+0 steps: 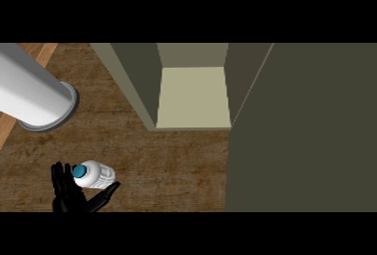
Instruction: Pick up the bottled water, place it into the cabinet and close the cabinet
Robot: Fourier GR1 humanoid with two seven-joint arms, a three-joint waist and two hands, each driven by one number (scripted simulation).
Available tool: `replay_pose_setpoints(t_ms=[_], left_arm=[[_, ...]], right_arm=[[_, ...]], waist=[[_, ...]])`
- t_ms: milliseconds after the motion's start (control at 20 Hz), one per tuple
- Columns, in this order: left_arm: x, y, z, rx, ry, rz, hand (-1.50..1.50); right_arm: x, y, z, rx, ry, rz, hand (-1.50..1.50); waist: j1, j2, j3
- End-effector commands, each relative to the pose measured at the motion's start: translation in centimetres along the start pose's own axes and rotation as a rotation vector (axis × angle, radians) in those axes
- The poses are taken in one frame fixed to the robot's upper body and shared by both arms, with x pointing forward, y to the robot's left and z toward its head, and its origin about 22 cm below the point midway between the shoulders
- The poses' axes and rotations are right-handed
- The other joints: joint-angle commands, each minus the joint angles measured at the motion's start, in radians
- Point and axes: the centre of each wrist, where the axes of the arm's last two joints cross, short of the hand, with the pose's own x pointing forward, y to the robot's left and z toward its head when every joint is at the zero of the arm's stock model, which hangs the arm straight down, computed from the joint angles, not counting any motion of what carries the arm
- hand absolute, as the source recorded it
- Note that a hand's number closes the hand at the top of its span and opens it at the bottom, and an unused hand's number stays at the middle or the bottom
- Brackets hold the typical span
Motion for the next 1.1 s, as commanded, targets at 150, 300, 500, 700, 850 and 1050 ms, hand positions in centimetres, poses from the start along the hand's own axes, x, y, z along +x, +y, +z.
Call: replay_pose_setpoints(t_ms=[150, 300, 500, 700, 850, 1050], left_arm=[[-1.8, -1.1, 0.4, -0.041, 0.006, 0.141, -1.50], [-2.1, -2.2, -0.4, -0.074, -0.029, 0.183, -1.50], [-1.8, -1.1, -2.0, -0.030, -0.075, 0.189, 1.50], [-1.8, -1.8, -1.5, -0.066, -0.049, 0.204, 1.50], [-1.0, -3.2, -3.3, -0.066, -0.068, 0.208, 1.50], [-0.8, -4.0, -3.2, -0.181, -0.133, 0.177, 1.50]], right_arm=[[3.0, 0.5, -0.4, 0.012, -0.070, 0.010, -1.50], [2.7, -0.2, -0.9, 0.004, -0.076, 0.018, -1.50], [3.3, 0.1, -0.2, 0.028, -0.054, 0.007, -1.50], [3.5, -0.6, -0.1, 0.027, -0.059, 0.019, -1.50], [3.4, -0.6, -0.3, 0.025, -0.078, 0.011, -1.50], [4.0, -0.1, 0.4, 0.027, -0.076, 0.005, -1.50]], waist=[[-0.002, -0.001, 0.000], [0.008, 0.003, 0.000], [0.001, 0.001, 0.000], [0.006, 0.000, 0.001], [0.006, 0.001, 0.001], [-0.006, -0.002, 0.001]])
